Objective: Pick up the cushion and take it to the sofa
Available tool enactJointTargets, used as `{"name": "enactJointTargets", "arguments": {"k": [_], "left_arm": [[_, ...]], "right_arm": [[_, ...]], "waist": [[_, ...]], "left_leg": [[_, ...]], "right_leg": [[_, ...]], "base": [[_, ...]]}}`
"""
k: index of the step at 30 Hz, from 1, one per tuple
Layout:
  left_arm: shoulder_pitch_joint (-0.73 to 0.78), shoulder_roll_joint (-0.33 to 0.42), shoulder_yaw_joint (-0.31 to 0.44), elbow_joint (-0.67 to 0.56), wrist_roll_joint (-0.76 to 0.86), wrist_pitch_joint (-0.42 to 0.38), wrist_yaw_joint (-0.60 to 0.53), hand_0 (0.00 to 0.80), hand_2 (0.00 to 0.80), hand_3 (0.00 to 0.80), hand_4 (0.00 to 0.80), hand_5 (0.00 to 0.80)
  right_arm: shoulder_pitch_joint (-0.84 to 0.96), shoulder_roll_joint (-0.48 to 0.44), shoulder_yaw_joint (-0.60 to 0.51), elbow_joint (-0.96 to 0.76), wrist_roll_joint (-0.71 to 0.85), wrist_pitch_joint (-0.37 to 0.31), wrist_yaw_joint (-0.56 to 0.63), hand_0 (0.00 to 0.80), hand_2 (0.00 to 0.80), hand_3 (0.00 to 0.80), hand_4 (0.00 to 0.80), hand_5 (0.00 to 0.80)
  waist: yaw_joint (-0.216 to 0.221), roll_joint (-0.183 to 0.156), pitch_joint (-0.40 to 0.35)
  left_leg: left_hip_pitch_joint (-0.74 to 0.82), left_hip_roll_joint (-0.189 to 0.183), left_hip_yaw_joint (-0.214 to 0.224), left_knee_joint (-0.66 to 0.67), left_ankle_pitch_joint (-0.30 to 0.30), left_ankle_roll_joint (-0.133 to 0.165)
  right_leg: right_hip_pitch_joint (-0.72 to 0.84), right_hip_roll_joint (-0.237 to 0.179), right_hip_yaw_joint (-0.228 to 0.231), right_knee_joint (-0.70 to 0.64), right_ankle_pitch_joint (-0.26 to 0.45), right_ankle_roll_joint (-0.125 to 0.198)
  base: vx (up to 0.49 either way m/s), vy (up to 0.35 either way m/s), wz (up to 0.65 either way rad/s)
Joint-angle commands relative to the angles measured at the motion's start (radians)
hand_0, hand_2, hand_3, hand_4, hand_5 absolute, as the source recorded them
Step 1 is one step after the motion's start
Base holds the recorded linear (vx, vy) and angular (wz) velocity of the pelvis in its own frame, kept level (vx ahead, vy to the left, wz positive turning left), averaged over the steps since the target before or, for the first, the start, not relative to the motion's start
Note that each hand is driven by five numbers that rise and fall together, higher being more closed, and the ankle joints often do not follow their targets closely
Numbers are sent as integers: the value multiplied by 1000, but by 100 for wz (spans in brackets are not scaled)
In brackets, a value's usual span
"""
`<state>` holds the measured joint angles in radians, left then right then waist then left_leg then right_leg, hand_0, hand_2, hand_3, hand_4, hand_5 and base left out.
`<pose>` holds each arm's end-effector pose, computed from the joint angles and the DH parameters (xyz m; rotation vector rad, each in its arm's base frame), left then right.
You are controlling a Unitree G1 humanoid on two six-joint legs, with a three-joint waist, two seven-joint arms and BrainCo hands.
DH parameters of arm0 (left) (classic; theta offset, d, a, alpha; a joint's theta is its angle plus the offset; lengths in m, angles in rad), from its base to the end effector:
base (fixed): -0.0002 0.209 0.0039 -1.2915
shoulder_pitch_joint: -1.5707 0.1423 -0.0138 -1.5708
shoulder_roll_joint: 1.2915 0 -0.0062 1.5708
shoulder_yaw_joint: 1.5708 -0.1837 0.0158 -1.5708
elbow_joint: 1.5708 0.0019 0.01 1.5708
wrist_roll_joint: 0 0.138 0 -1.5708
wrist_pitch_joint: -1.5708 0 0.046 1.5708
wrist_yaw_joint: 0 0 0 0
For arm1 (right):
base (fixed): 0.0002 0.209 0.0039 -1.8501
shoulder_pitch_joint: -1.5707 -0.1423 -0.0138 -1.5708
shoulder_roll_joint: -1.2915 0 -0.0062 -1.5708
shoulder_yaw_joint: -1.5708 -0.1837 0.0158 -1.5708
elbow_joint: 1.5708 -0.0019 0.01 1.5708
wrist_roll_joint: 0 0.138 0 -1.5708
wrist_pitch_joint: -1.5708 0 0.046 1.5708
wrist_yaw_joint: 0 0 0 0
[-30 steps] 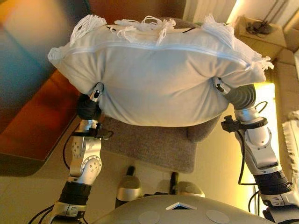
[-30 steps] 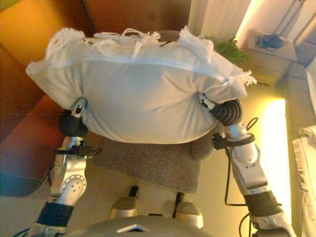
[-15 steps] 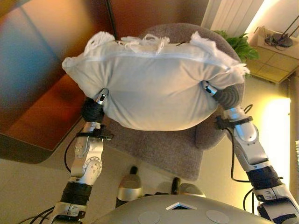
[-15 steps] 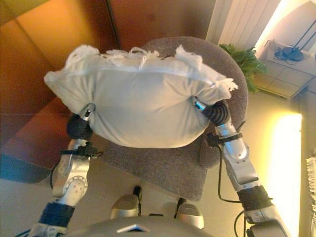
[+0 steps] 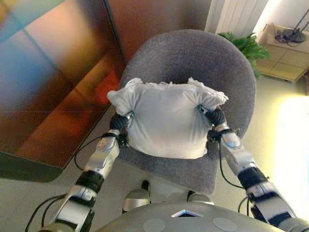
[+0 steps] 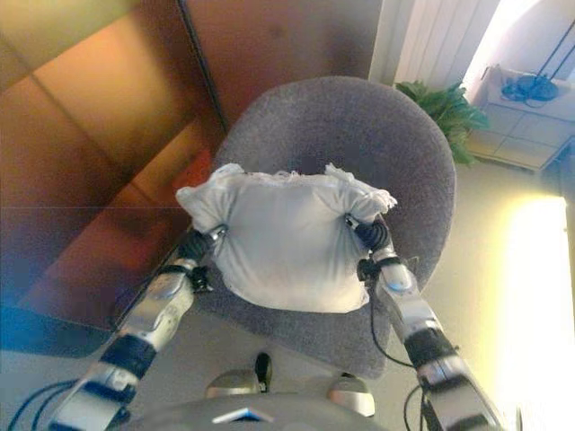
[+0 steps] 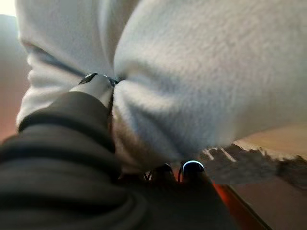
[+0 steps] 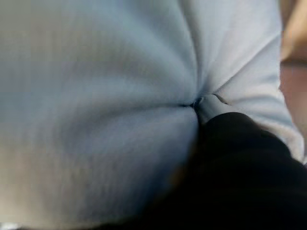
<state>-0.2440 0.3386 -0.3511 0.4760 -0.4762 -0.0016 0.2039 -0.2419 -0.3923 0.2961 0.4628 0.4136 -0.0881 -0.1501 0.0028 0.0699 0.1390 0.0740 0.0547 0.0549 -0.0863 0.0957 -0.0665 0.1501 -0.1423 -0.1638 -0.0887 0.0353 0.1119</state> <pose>0.2347 0.1700 0.0031 0.0186 0.3342 0.0038 0.2388 -0.1917 0.0154 -0.0841 0.2089 -0.0015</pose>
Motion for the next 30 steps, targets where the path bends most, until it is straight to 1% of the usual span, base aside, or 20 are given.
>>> {"name": "enactJointTargets", "arguments": {"k": [1, 4, 6, 8, 10, 12, 16, 18, 20, 21, 22, 23, 25, 26, 27, 29, 30], "left_arm": [[-253, -54, -63, 37, 93, -15, 19, 800, 800, 800, 800, 800], [-320, -70, -85, 132, 81, -13, 37, 800, 800, 800, 800, 800], [-390, -94, -96, 206, 80, -17, 60, 800, 800, 800, 800, 800], [-453, -114, -105, 271, 82, -23, 75, 800, 800, 800, 800, 800], [-510, -125, -111, 317, 70, -21, 97, 800, 800, 800, 800, 800], [-564, -138, -121, 365, 67, -26, 122, 800, 800, 800, 800, 800], [-656, -145, -129, 443, 73, -47, 159, 800, 800, 800, 800, 800], [-701, -136, -139, 484, 73, -58, 165, 800, 800, 800, 800, 800], [-752, -132, -138, 533, 63, -56, 167, 800, 800, 800, 800, 800], [-768, -133, -138, 555, 60, -59, 167, 800, 800, 800, 800, 800], [-799, -135, -137, 601, 70, -49, 169, 800, 800, 800, 800, 800], [-821, -136, -141, 638, 60, -37, 174, 800, 800, 800, 800, 800], [-863, -142, -145, 711, 56, -22, 172, 800, 800, 800, 800, 800], [-883, -141, -150, 730, 51, -14, 175, 800, 800, 800, 800, 800], [-901, -137, -152, 748, 58, -19, 175, 800, 800, 800, 800, 800], [-941, -125, -163, 770, 56, -23, 177, 800, 800, 800, 800, 800], [-965, -116, -168, 778, 46, -25, 203, 800, 800, 800, 800, 800]], "right_arm": [[-213, 57, 52, -58, 67, -19, -48, 800, 800, 800, 800, 800], [-249, 68, 76, -25, 79, -12, -80, 800, 800, 800, 800, 800], [-313, 75, 87, 21, 100, -10, -99, 800, 800, 800, 800, 800], [-384, 73, 99, 68, 135, 7, -113, 800, 800, 800, 800, 800], [-438, 67, 100, 124, 187, 26, -104, 800, 800, 800, 800, 800], [-489, 58, 103, 200, 228, 23, -78, 800, 800, 800, 800, 800], [-598, 30, 104, 359, 221, 7, -26, 800, 800, 800, 800, 800], [-642, 20, 106, 407, 229, 10, -7, 800, 800, 800, 800, 800], [-699, 12, 102, 475, 246, 39, 37, 800, 800, 800, 800, 800], [-720, 8, 105, 507, 248, 37, 52, 800, 800, 800, 800, 800], [-756, 4, 106, 566, 254, 45, 69, 800, 800, 800, 800, 800], [-785, 0, 105, 605, 267, 69, 92, 800, 800, 800, 800, 800], [-832, 4, 107, 663, 330, 93, 128, 800, 800, 800, 800, 800], [-850, 10, 92, 680, 371, 121, 144, 800, 800, 800, 800, 800], [-870, 13, 84, 696, 387, 134, 150, 800, 800, 800, 800, 800], [-911, 1, 88, 736, 398, 139, 185, 800, 800, 800, 800, 800], [-934, -10, 100, 759, 412, 148, 216, 800, 800, 800, 800, 800]], "waist": [[-24, -27, 2], [-44, -21, 19], [-61, -13, 45], [-77, -2, 71], [-93, 8, 96], [-103, 18, 117], [-113, 30, 150], [-116, 28, 164], [-117, 26, 177], [-117, 26, 182], [-117, 25, 188], [-117, 23, 196], [-118, 17, 211], [-119, 14, 222], [-118, 9, 236], [-115, 0, 258], [-112, -6, 273]], "left_leg": [[13, 37, 7, 32, -60, -46], [5, 35, 13, 25, -62, -45], [-12, 33, 18, 24, -62, -47], [-31, 27, 21, 23, -60, -49], [-47, 20, 24, 22, -58, -50], [-60, 14, 26, 22, -54, -52], [-87, 9, 27, 20, -44, -54], [-100, 10, 29, 21, -41, -56], [-117, 11, 31, 23, -35, -59], [-122, 12, 33, 24, -33, -61], [-131, 15, 35, 27, -31, -63], [-141, 16, 36, 33, -28, -65], [-160, 22, 36, 43, -24, -69], [-172, 25, 35, 47, -22, -71], [-187, 26, 33, 51, -20, -71], [-211, 32, 33, 46, -8, -70], [-226, 35, 34, 40, 0, -69]], "right_leg": [[-61, -41, 11, 9, 43, 9], [-84, -47, 25, 12, 45, 15], [-111, -51, 38, 18, 44, 16], [-135, -54, 53, 22, 45, 16], [-156, -55, 68, 25, 46, 16], [-173, -57, 79, 28, 47, 15], [-206, -55, 98, 32, 50, 15], [-220, -54, 106, 35, 52, 15], [-238, -53, 112, 39, 55, 17], [-244, -53, 114, 41, 56, 17], [-253, -53, 117, 43, 58, 18], [-261, -53, 120, 47, 59, 18], [-281, -52, 128, 55, 62, 20], [-295, -50, 132, 60, 65, 22], [-313, -48, 138, 65, 69, 22], [-341, -41, 146, 67, 80, 22], [-355, -35, 151, 65, 87, 23]], "base": [[-28, -7, -6], [-94, 1, -11], [-193, 38, -9], [-199, 75, -13], [-166, 83, -23], [-127, 65, -14], [-97, 19, -9], [-77, -30, -11], [-67, -30, -2], [-53, -32, -8], [-34, -39, -10], [-27, -46, -9], [-30, -58, -8], [-71, -82, -7], [-80, -85, -5], [-90, -84, -7], [-78, -87, -7]]}}
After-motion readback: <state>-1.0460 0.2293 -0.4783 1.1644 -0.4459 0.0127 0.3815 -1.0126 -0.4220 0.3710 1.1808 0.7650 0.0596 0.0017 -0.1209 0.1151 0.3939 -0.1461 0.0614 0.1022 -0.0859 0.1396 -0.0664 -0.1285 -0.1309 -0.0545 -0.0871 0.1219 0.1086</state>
